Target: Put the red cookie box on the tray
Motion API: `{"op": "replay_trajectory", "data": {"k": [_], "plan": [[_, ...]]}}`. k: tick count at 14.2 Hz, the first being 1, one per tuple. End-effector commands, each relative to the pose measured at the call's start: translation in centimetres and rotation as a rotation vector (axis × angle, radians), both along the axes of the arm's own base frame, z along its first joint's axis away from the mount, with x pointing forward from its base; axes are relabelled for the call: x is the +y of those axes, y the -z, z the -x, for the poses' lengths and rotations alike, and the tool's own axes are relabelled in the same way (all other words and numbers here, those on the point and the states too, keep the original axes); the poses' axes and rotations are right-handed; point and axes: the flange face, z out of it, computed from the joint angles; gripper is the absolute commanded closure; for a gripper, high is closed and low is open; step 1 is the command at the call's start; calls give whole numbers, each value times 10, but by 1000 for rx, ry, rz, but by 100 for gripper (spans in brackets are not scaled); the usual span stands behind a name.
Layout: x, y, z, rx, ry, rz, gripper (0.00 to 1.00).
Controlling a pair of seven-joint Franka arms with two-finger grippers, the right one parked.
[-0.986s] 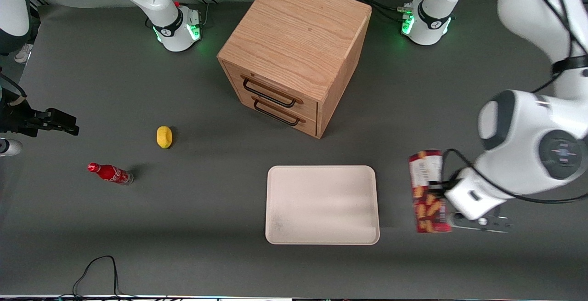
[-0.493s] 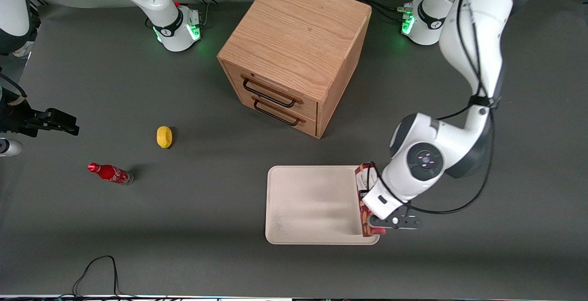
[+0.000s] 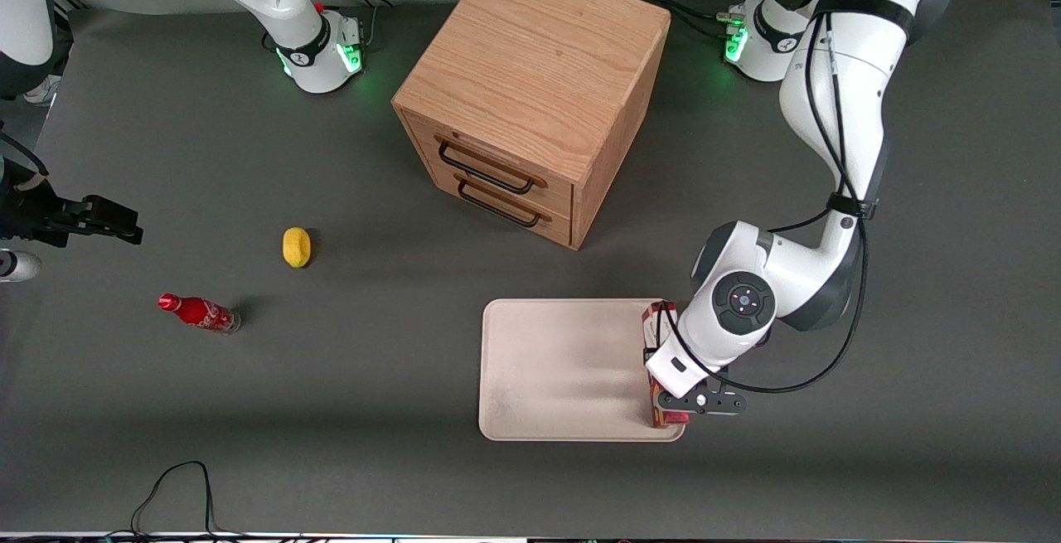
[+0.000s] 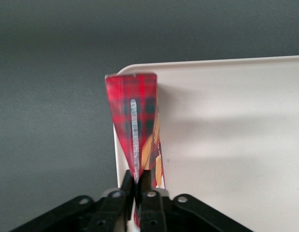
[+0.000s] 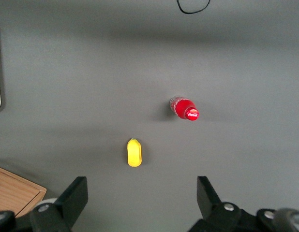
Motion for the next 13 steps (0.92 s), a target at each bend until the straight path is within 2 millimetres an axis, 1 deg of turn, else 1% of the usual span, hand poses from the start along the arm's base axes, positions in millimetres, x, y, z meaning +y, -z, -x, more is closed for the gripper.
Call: {"op": "replay_trajectory", "data": {"k": [1, 2, 3, 4, 6, 8, 9, 11, 12, 13], "plan": [[6, -34, 0, -45, -10, -6, 0], [12, -52, 1, -50, -20, -7, 0], [20, -79, 5, -67, -30, -6, 0], [37, -101, 13, -64, -49, -17, 0], [87, -149, 32, -24, -130, -11, 0], [143, -195, 56, 29, -205, -28, 0], [169, -213, 67, 54, -212, -47, 0], [210, -242, 85, 77, -162, -68, 0], [223, -253, 95, 83, -155, -56, 0], [242, -260, 107, 97, -174, -17, 0]]}}
